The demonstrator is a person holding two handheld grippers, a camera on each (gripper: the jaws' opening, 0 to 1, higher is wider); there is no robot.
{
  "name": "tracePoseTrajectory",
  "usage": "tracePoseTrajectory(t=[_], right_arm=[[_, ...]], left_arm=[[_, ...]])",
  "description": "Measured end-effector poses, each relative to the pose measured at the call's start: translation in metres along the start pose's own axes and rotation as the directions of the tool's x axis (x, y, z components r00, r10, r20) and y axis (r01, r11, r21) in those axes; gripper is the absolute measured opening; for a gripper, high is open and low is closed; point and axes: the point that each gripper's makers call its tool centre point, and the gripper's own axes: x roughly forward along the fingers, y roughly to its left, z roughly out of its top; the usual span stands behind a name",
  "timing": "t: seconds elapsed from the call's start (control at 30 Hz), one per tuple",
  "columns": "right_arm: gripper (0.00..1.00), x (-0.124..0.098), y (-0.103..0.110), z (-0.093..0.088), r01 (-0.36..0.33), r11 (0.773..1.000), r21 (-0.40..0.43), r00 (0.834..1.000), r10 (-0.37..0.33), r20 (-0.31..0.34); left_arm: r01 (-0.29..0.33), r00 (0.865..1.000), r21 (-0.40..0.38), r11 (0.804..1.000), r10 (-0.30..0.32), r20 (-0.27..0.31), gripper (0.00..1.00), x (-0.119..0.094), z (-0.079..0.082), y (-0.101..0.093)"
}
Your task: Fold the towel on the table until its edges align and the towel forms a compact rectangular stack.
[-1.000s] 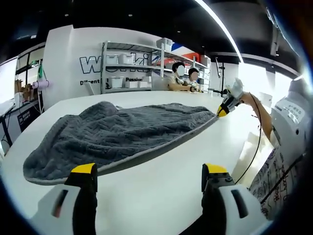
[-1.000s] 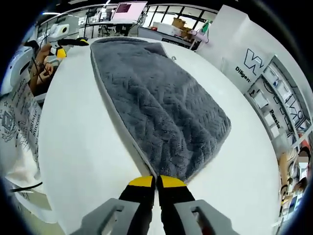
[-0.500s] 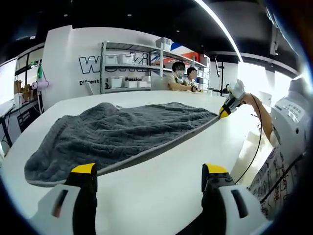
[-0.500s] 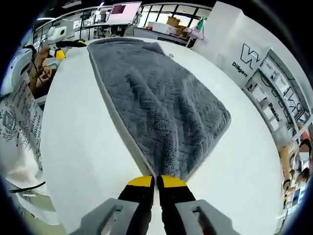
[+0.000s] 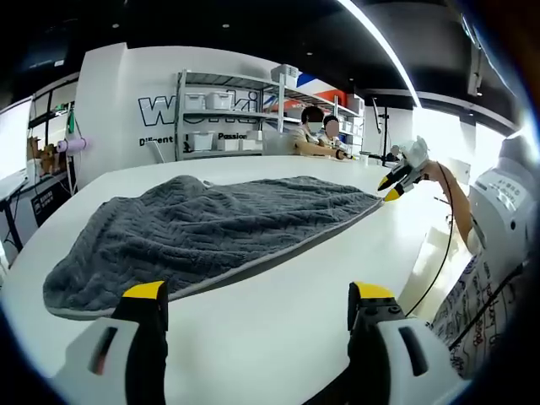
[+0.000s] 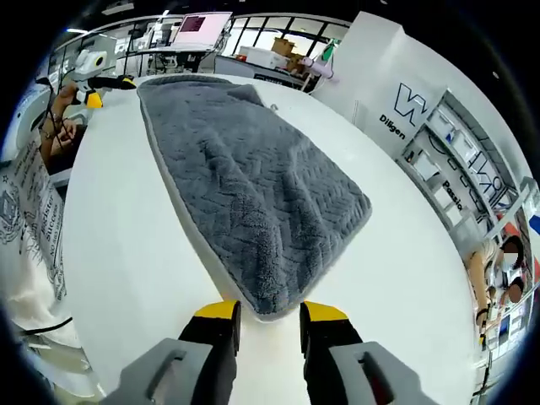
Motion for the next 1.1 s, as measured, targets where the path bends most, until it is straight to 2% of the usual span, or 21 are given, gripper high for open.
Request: tracePoseTrajectory(t=[0.07,0.2,0.4,0.47,0.6,0.8,0.93,1.1], right_arm=[[0.36,-0.003,0.004,0.004,0.004,1.0,0.009,1.0,-0.004,0.027],[0.47,-0.006,0.013,0.013,0.007,0.999,0.033,0.997,-0.009,0.072],[0.56,-0.011,0.032,0.024,0.025,1.0,-0.004,0.994,-0.024,0.104],[0.6,-0.013,0.036,0.03,0.027,0.999,0.021,0.99,-0.029,0.137],[0.74,-0.009,0.051,0.036,0.006,0.998,0.07,0.984,-0.019,0.179],[0.78,-0.006,0.069,0.035,-0.02,0.994,0.103,0.983,0.0,0.184],[0.84,-0.007,0.077,0.041,-0.047,0.985,0.168,0.971,0.005,0.24],[0.9,-0.005,0.087,0.041,-0.068,0.98,0.186,0.968,0.019,0.251]], left_arm=[[0.003,1.0,0.002,1.0,-0.003,-0.003,0.93,0.001,0.0,-0.001],[0.008,1.0,0.004,1.0,-0.008,-0.008,0.93,0.002,-0.001,-0.001],[0.007,1.0,0.005,1.0,-0.007,-0.013,0.93,0.004,-0.003,-0.002],[0.008,1.0,0.006,1.0,-0.008,-0.015,0.93,0.004,-0.003,-0.002],[0.008,1.0,0.006,1.0,-0.008,-0.018,0.93,0.005,-0.004,-0.002],[0.006,1.0,0.009,1.0,-0.006,-0.024,0.93,0.005,-0.004,-0.001],[0.004,1.0,0.011,1.0,-0.003,-0.025,0.93,0.005,-0.003,-0.001],[0.003,0.999,0.013,1.0,-0.002,-0.036,0.93,0.005,-0.006,-0.001]])
